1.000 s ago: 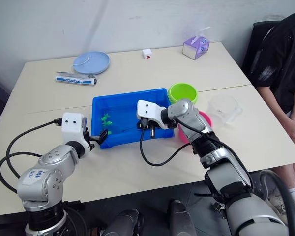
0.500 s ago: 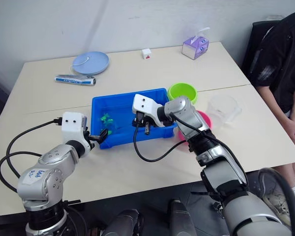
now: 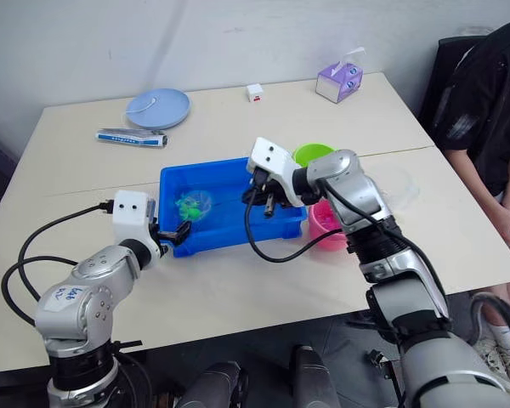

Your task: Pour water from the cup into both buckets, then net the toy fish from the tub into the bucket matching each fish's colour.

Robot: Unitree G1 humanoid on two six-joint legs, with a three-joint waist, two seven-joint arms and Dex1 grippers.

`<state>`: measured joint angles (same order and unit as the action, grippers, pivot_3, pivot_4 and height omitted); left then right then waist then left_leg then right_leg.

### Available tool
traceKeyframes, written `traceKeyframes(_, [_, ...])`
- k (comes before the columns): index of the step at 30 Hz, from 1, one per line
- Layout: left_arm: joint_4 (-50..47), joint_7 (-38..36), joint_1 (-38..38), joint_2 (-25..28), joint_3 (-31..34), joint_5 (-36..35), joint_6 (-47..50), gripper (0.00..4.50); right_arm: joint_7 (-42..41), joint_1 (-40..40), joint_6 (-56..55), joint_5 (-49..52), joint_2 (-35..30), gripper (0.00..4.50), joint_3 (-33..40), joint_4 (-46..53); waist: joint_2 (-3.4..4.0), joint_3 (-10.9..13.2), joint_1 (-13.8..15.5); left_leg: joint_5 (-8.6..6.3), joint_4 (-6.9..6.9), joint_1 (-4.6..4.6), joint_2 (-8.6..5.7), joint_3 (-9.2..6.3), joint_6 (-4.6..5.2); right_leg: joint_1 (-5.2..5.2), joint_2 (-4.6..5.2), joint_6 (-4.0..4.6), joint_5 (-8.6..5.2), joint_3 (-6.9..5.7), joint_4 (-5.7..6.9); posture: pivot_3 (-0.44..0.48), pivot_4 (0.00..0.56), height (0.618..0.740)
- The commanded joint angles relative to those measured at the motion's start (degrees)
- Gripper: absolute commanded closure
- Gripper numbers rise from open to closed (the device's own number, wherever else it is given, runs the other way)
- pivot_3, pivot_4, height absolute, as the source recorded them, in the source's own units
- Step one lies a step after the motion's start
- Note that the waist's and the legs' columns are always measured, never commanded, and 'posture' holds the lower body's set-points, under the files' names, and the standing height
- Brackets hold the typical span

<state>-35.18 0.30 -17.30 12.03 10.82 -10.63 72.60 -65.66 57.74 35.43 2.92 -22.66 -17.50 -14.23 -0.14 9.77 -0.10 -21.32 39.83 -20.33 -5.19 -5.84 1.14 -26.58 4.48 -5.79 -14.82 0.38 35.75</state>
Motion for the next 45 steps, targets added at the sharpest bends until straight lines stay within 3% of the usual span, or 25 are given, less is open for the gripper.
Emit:
traceKeyframes(1, [-0.57,-1.26,-1.43,1.34,-1.45,0.11,-1.41,0.2,0.43,-0.1,1.45,1.7,-2.94,3.74,2.89,3.5,0.0,0.0,0.01,0.0,0.0,0.0,0.01,0.0,0.0,0.0,0.0,0.0,0.0,0.0,0.0,0.0,0.15,0.74])
traceKeyframes(12, [1.47,-7.62,-2.27,5.72,-6.4,-1.03,-7.67,0.2,3.77,-2.75,13.54,9.59,-14.21,3.74,13.91,17.05,0.0,0.0,0.53,-0.01,-0.05,-0.08,0.04,-0.06,-0.01,-0.03,0.0,0.0,0.0,0.05,-0.08,0.0,0.15,0.74])
traceKeyframes(21, [6.97,-13.01,-4.46,8.31,-9.41,-1.35,-13.39,0.2,12.6,-8.64,23.12,15.06,-19.76,3.74,24.11,29.78,0.0,0.0,1.62,0.0,0.04,-0.09,-0.02,-0.04,0.0,-0.01,0.05,0.0,0.0,0.08,-0.19,0.0,0.15,0.74])
traceKeyframes(26, [10.46,-14.61,-6.42,8.29,-10.48,-1.26,-16.03,0.2,16.36,-15.92,14.23,10.17,-26.3,3.74,24.72,30.18,-0.01,0.01,1.97,0.0,0.04,-0.09,-0.03,-0.05,0.01,0.01,0.07,0.0,0.0,0.05,-0.19,0.0,0.15,0.74])
traceKeyframes(33, [13.82,-15.59,-8.09,8.29,-11.48,-0.97,-18.51,0.2,21.21,-24.94,0.32,3.93,-29.82,3.74,24.07,26.06,-0.01,0.0,1.52,0.01,0.03,-0.07,-0.01,0.02,0.02,-0.02,0.04,-0.01,0.0,0.08,-0.17,0.0,0.15,0.74])
traceKeyframes(45, [15.52,-15.86,-8.28,8.0,-11.94,-0.7,-20.52,0.2,27.5,-28.89,-23.37,-9.63,-31.97,3.74,18.41,18.51,-0.01,0.01,1.71,0.01,0.03,-0.03,-0.03,0.08,0.02,-0.02,0.04,-0.01,0.0,0.06,-0.18,0.0,0.15,0.74])
